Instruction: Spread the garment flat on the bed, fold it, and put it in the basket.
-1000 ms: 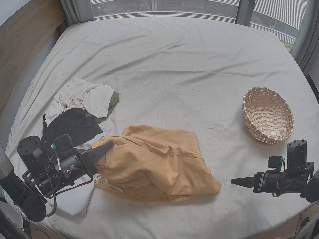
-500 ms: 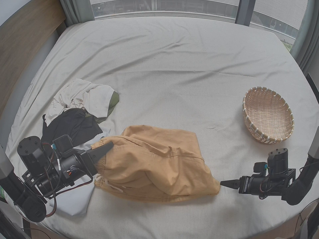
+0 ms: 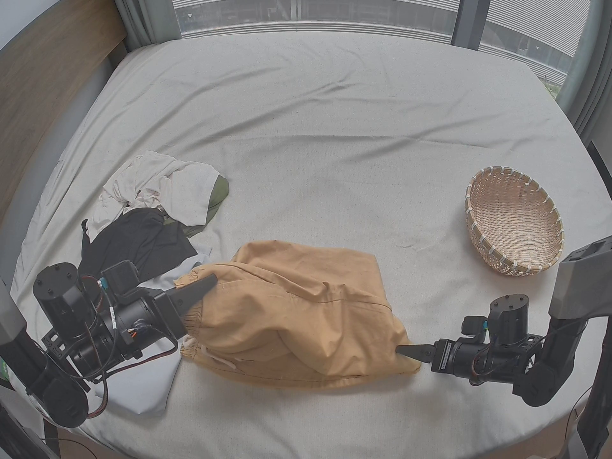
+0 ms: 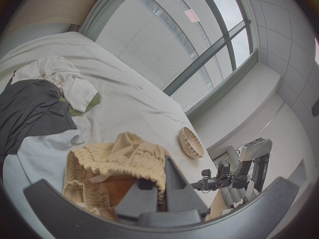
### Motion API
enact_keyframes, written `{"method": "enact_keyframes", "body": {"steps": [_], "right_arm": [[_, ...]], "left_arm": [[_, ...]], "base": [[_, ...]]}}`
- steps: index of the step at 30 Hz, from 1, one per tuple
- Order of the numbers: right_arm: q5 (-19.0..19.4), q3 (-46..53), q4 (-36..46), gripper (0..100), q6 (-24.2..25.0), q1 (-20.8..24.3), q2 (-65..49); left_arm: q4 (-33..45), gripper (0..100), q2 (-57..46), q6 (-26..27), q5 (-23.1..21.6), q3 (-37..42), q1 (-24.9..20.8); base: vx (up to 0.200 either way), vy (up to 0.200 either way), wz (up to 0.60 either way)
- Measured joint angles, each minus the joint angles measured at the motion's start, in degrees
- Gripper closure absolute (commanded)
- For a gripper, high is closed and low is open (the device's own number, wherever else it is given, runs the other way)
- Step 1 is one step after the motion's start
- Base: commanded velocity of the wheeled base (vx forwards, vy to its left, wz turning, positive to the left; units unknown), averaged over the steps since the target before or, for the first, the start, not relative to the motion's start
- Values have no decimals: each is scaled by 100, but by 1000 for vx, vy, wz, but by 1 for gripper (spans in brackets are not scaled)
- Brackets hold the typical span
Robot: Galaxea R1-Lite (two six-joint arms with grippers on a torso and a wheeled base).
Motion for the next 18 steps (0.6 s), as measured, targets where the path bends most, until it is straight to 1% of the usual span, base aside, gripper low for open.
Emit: {"method": "enact_keyframes", "body": {"steps": [3, 4, 8, 14, 18], "right_arm": [[-2, -2, -150, 0, 2, 11, 127], [0, -2, -158, 100, 5, 11, 135], [5, -11, -293, 100, 20, 17, 228], [-5, 28, -895, 100, 24, -2, 286], [-79, 162, -1037, 100, 13, -61, 179]], "left_arm": [[0, 100, 5, 0, 1, -2, -5], [0, 100, 5, 0, 1, -2, -5], [0, 100, 2, 0, 0, -4, -5], [0, 100, 16, 0, 1, -6, -5], [2, 100, 30, 0, 1, -6, -5]], "base": [[0, 0, 0], [0, 0, 0], [0, 0, 0], [0, 0, 0], [0, 0, 0]]}}
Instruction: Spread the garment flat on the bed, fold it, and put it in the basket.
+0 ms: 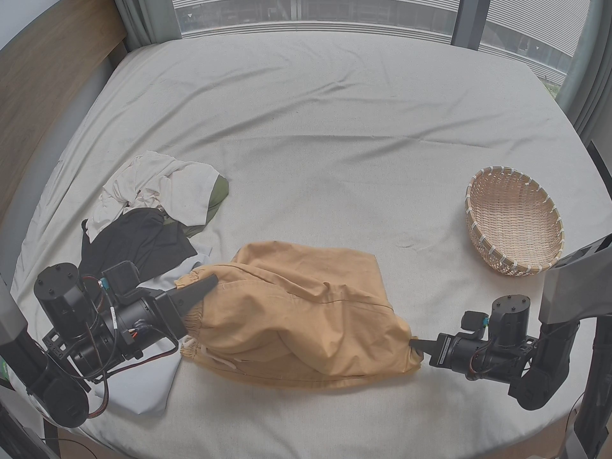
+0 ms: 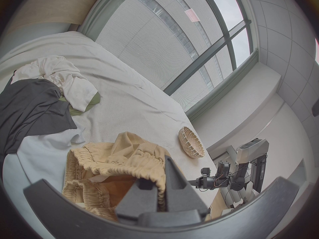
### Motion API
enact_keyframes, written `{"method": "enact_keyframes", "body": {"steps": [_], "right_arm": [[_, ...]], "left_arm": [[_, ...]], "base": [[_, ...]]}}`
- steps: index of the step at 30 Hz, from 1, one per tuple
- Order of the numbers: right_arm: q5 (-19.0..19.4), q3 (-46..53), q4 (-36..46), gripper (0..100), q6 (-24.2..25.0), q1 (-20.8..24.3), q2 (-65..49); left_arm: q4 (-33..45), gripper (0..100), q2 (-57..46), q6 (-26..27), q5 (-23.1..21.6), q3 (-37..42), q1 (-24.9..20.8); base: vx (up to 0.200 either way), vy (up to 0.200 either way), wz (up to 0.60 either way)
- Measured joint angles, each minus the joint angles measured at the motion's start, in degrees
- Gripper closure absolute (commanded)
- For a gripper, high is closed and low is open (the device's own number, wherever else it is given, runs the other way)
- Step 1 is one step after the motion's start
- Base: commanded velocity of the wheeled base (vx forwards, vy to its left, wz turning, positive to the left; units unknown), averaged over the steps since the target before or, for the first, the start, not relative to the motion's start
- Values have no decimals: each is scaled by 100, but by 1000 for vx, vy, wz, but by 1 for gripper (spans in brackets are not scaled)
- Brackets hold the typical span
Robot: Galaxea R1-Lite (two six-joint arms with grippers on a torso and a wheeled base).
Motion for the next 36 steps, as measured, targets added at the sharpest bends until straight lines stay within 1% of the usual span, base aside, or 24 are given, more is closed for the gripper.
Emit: {"method": "enact_keyframes", "body": {"steps": [6, 13, 16, 18, 22, 28, 29, 33, 36], "right_arm": [[-55, 276, -126, 100, -18, -112, -463], [-66, 483, -99, 100, -41, -291, -1315], [-60, 540, -107, 100, -82, -286, -1586], [-46, 579, -117, 100, -152, -212, -1692], [-24, 686, -115, 100, -286, 87, -1737], [-20, 833, -161, 100, -416, 491, -1298], [-17, 847, -163, 0, -471, 533, -1197], [-9, 1012, -185, 0, -791, 670, -775], [-13, 1025, -194, 0, -818, 675, -631]], "left_arm": [[-2, 100, 7, -2, 0, 0, 7], [0, 100, 22, -7, 10, -7, 16], [7, 100, 102, -5, 22, 9, 72], [7, 100, 168, -2, 43, 22, 115], [7, 100, 330, 9, 84, 44, 251], [5, 100, 482, 11, 101, 52, 427], [0, 100, 492, 11, 106, 44, 444], [-2, 100, 524, 15, 145, -5, 590], [0, 100, 538, 15, 155, -29, 674]], "base": [[0, 0, 0], [0, 0, 0], [0, 0, 0], [0, 0, 0], [0, 0, 0], [0, 0, 0], [0, 0, 0], [0, 0, 0], [0, 0, 0]]}}
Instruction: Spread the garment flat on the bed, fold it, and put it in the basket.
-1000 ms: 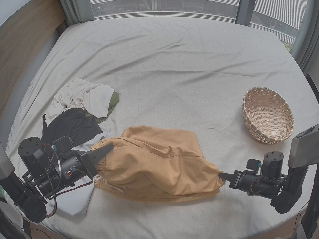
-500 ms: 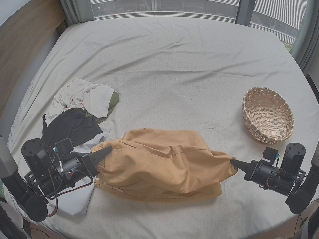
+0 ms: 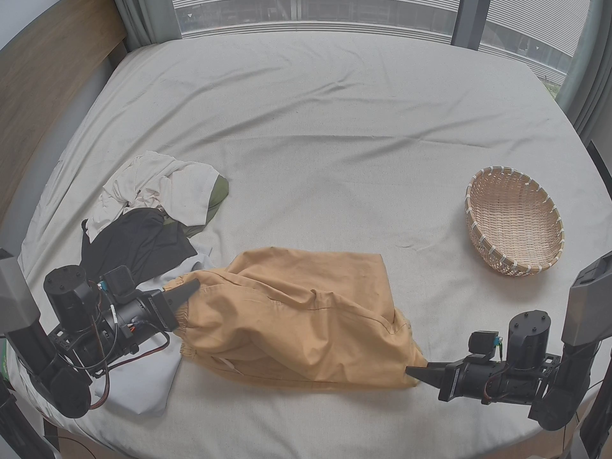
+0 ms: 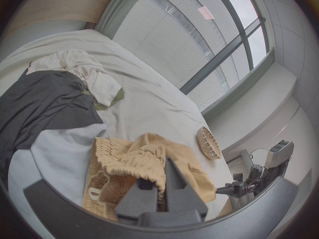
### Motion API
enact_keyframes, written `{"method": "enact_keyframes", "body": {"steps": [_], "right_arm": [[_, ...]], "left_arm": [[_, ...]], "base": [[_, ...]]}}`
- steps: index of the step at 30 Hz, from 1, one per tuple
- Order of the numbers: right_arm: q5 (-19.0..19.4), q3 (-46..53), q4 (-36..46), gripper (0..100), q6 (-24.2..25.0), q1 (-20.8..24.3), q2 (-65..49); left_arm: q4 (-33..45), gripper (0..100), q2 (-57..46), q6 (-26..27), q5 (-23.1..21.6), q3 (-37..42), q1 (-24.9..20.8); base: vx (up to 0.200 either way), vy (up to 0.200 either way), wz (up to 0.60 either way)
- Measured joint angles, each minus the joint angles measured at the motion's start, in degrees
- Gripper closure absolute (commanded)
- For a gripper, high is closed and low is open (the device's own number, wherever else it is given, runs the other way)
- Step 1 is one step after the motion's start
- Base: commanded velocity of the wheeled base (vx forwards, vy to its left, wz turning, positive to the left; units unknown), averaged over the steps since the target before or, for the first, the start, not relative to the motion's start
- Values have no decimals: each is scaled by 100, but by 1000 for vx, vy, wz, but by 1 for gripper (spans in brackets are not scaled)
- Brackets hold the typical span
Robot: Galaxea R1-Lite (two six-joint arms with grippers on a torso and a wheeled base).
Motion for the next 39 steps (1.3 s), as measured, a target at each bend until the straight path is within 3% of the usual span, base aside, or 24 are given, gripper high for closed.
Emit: {"method": "enact_keyframes", "body": {"steps": [9, 16, 23, 28, 39], "right_arm": [[2, -603, -2, 0, 167, -466, 9], [2, -1226, 5, 0, 378, -564, 135], [16, -1531, 5, 0, 433, -551, 512], [262, -1585, 2, 0, 616, -462, 621], [301, -1441, 0, 0, 789, -129, 52]], "left_arm": [[-4, 100, -17, 5, 1, -30, 39], [-2, 100, -61, 18, 4, -37, 28], [-6, 100, -78, 24, 4, -48, 12], [-11, 100, -85, 29, 4, -52, -10], [-11, 100, -83, 29, 4, -41, -18]], "base": [[0, 0, 0], [0, 0, 0], [0, 0, 0], [0, 0, 0], [0, 0, 0]]}}
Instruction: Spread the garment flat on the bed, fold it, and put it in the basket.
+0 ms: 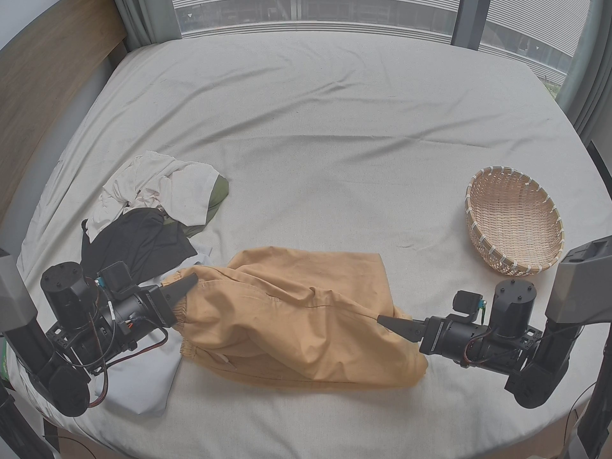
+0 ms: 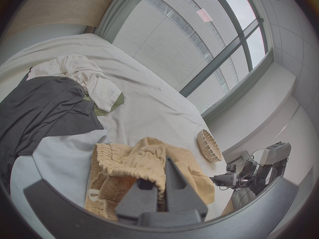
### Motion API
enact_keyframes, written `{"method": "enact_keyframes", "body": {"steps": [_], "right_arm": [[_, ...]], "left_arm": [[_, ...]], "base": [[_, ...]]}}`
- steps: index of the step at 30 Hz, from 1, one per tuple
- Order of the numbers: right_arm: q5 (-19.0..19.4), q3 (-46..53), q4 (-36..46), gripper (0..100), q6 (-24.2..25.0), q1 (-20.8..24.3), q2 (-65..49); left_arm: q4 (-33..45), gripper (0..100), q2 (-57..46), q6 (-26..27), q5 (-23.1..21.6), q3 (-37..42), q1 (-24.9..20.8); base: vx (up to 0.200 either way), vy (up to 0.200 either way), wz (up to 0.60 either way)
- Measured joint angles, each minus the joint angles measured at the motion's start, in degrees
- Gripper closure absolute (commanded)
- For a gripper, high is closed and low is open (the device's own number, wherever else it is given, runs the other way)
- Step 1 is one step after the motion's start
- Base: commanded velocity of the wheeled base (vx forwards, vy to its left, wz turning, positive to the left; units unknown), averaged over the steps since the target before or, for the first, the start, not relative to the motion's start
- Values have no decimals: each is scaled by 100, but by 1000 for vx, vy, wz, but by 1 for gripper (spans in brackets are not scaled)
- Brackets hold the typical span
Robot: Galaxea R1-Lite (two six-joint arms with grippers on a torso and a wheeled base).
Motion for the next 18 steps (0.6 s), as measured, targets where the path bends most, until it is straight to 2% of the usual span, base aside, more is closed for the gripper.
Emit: {"method": "enact_keyframes", "body": {"steps": [10, 18], "right_arm": [[21, 328, 7, 0, 22, 166, -745], [71, 422, 2, 0, 7, 166, -560]], "left_arm": [[0, 100, -2, 6, -2, 5, 5], [2, 100, -6, 9, 0, 10, 5]], "base": [[0, 0, 0], [0, 0, 0]]}}
